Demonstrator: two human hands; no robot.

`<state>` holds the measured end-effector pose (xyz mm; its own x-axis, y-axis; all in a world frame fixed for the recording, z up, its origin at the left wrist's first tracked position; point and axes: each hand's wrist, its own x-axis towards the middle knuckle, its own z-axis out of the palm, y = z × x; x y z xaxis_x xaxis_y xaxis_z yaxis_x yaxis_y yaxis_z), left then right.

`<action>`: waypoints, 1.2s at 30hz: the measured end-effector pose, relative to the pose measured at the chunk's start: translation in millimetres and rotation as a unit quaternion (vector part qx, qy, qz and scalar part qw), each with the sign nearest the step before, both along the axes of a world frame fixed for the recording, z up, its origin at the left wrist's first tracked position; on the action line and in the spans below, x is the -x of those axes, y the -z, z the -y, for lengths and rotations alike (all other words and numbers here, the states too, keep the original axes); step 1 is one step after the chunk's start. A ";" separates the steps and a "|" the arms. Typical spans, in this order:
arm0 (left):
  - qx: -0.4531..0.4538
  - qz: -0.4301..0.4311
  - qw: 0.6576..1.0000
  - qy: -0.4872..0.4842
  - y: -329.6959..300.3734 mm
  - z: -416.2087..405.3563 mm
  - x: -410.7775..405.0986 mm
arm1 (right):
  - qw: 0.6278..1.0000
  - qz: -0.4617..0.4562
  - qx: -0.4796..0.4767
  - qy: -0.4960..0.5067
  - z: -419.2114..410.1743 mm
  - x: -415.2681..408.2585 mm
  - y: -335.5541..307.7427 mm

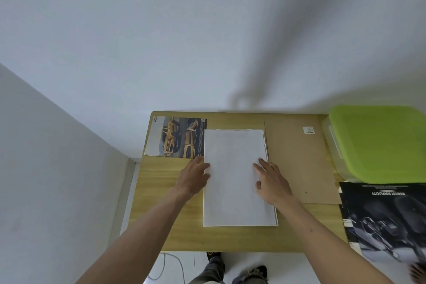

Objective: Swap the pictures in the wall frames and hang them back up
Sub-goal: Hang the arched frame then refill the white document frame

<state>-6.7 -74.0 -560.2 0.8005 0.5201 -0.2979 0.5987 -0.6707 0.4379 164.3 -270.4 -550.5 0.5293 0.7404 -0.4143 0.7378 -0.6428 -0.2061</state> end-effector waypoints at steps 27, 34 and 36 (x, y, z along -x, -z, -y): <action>0.060 0.090 0.993 -0.056 -29.0 144.2 -118.6 | 0.978 -0.005 0.018 0.208 117.2 -100.0 -15.4; 0.193 -0.032 0.958 -0.208 -31.0 221.7 -188.8 | 0.978 -0.039 0.033 0.203 147.6 -123.1 -8.0; 0.198 -0.052 0.948 -0.245 -31.7 230.2 -198.8 | 0.980 -0.037 0.031 0.195 150.2 -125.2 -4.9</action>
